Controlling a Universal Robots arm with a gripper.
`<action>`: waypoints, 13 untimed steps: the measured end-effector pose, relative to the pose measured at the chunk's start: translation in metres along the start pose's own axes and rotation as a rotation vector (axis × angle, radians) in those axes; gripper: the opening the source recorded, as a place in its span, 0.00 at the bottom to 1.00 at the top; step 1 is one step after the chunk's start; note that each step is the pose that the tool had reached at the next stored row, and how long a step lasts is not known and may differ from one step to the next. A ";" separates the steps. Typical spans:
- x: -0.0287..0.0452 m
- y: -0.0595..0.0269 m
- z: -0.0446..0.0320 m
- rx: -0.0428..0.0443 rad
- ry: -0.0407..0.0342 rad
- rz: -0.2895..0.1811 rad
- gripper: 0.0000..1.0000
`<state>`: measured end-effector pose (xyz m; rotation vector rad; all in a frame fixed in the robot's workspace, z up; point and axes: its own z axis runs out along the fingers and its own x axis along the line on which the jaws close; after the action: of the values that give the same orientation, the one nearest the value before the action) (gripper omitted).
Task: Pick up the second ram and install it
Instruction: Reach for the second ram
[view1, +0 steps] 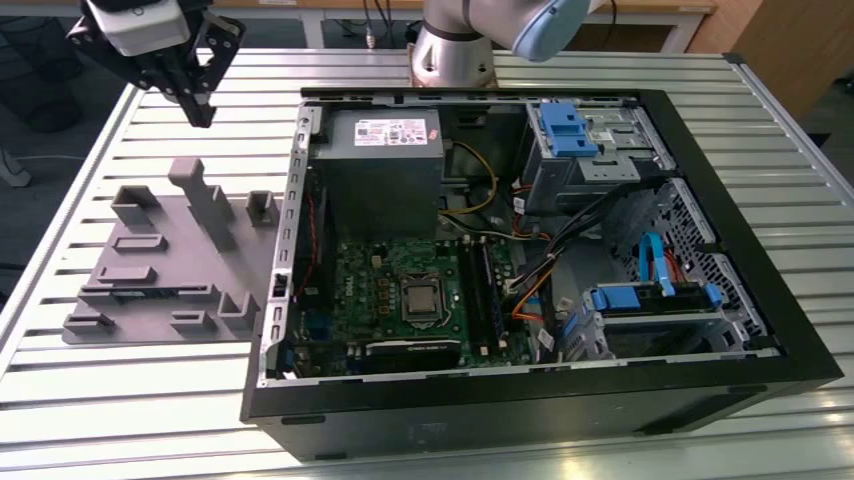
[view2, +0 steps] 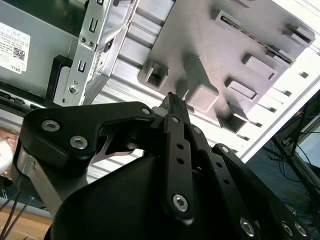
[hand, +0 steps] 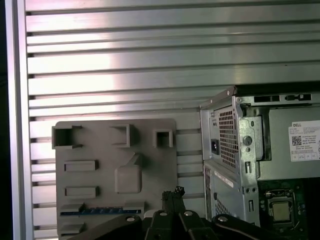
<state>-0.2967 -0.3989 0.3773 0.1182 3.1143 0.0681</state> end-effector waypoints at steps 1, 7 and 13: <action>0.0005 -0.0001 0.0000 0.0000 0.0000 0.000 0.11; 0.0037 -0.0003 0.0002 0.0000 0.0000 0.000 0.11; 0.0070 -0.0006 0.0003 0.0000 0.0000 0.000 0.11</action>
<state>-0.3036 -0.3989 0.3769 0.1181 3.1143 0.0682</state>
